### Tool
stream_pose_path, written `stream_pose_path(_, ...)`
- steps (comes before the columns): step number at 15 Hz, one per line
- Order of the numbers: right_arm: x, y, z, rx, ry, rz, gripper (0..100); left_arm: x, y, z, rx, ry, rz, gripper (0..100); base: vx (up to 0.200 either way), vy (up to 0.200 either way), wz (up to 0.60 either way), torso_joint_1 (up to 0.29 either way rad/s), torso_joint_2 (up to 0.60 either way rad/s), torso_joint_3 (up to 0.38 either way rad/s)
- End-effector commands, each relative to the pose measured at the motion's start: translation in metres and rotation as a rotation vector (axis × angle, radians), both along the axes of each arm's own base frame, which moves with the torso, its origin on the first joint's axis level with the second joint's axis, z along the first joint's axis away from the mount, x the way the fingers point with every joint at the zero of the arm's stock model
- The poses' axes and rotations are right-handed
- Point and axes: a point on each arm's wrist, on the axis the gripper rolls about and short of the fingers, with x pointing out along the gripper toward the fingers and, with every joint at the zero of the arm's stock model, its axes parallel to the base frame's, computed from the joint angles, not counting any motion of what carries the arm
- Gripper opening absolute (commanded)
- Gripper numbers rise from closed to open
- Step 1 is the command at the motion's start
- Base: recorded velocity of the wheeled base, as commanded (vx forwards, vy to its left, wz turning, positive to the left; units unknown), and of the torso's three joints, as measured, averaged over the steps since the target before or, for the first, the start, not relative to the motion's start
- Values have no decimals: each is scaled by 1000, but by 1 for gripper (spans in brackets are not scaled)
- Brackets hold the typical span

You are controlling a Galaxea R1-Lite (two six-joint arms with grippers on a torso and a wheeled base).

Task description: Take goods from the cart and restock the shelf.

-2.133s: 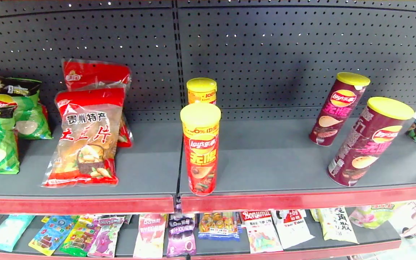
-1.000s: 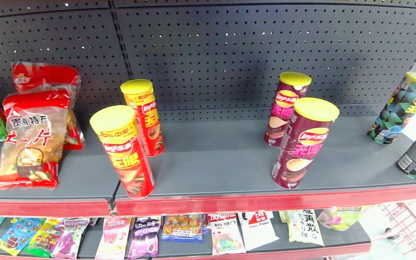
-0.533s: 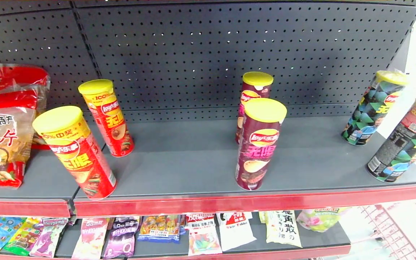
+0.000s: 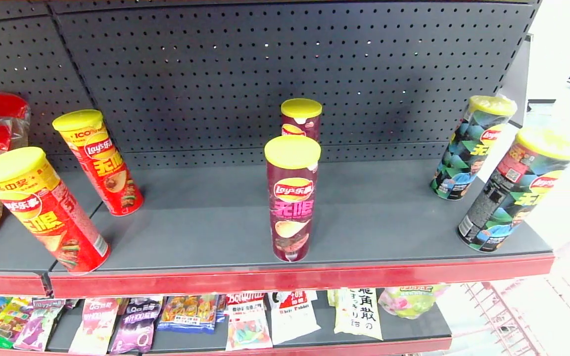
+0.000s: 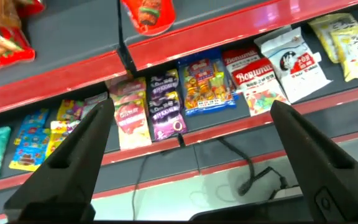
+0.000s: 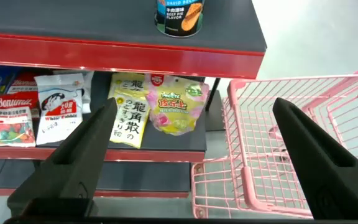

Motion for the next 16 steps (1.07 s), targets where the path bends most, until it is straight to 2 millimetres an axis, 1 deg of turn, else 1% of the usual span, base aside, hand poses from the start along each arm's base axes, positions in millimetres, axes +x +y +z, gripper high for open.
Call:
stream_pose_path(1,0,0,-1,-1,5,2,100,0,0,0,5,5,0,100,0,0,0,0,0,0)
stream_pose_path(4,0,0,-2,-1,8,2,100,0,0,-4,8,6,-3,100,0,0,0,0,0,0)
stream_pose_path(7,0,0,-2,-2,8,4,100,0,0,-7,12,6,-4,100,200,0,0,-2,-1,1)
stream_pose_path(10,0,0,-2,-2,9,5,100,0,0,-5,18,-22,-22,100,0,0,0,0,0,0)
stream_pose_path(12,0,0,-6,-3,19,7,100,2,-1,-1,11,-51,-197,100,0,0,0,0,0,0)
stream_pose_path(13,0,0,-7,-4,23,7,100,6,-2,1,22,-51,-254,100,0,0,0,0,0,0)
stream_pose_path(15,0,0,-7,-10,23,8,100,32,-12,13,27,21,-360,100,0,0,0,0,0,0)
stream_pose_path(16,0,0,-7,-12,22,10,100,51,-18,22,21,30,-379,100,0,0,0,0,0,0)
